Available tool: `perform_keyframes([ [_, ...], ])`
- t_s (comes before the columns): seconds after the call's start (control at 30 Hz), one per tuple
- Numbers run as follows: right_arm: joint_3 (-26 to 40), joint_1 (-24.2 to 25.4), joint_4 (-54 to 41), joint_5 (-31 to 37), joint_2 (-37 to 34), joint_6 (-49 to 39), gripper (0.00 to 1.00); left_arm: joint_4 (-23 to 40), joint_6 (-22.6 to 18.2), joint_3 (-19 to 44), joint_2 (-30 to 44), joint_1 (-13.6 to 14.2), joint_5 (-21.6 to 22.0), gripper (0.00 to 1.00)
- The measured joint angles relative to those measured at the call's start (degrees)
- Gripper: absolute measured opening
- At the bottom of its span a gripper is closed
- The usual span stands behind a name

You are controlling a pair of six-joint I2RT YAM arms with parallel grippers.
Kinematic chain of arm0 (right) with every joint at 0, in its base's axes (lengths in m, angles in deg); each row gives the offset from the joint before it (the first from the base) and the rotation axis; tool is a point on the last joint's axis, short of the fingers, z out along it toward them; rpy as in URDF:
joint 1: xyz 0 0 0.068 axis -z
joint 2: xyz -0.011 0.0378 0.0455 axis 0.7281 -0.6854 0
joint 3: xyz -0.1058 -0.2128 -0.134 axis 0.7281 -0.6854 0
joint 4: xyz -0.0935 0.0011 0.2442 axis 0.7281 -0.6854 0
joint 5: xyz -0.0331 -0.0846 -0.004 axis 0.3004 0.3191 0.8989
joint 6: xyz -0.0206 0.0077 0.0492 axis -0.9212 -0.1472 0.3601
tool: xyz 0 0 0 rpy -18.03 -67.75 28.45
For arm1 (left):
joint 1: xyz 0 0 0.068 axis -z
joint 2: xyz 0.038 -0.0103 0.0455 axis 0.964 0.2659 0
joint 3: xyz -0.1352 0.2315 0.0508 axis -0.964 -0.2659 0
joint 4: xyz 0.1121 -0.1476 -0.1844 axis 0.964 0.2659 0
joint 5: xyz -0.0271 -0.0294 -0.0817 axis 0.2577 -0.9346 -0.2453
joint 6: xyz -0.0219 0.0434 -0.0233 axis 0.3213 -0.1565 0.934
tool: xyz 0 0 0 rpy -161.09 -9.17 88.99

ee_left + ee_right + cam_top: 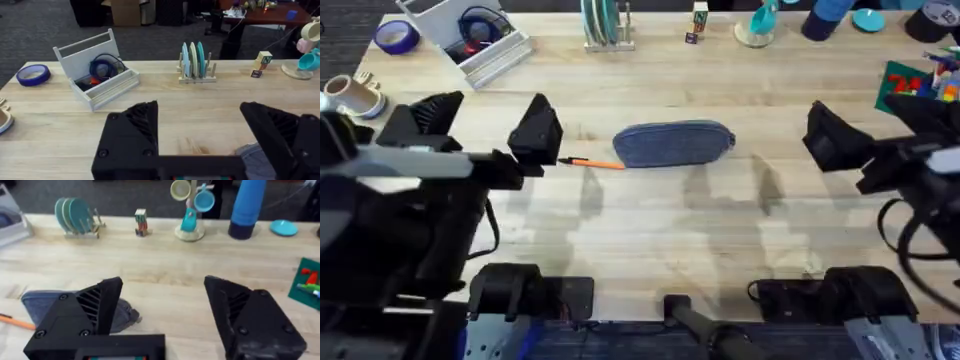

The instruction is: Unzip the bag, pick up the pens from the table one at a time and place them inside, then zip the bag closed.

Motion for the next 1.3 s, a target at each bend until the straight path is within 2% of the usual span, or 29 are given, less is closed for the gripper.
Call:
perform_keyframes([
  [0.43, 15.77, 0.00, -10.51, -1.67, -20.02, 0.02, 0.996, 9.19, 0.02, 13.65, 15.73, 0.00, -0.02, 0.992],
  [0.83, 29.61, 0.00, -25.53, -1.67, -31.64, 0.02, 0.995, 20.80, 0.02, 27.24, 31.15, 0.02, -1.79, 0.993],
  [1.03, 33.48, 0.00, -31.08, -1.67, -35.88, 0.02, 0.996, 26.70, 0.00, 33.71, 38.35, 0.00, -3.14, 0.994],
  [1.3, 35.50, 0.00, -34.92, -1.70, -40.57, 0.02, 0.996, 30.22, 0.02, 38.70, 44.29, 0.00, -6.26, 0.993],
])
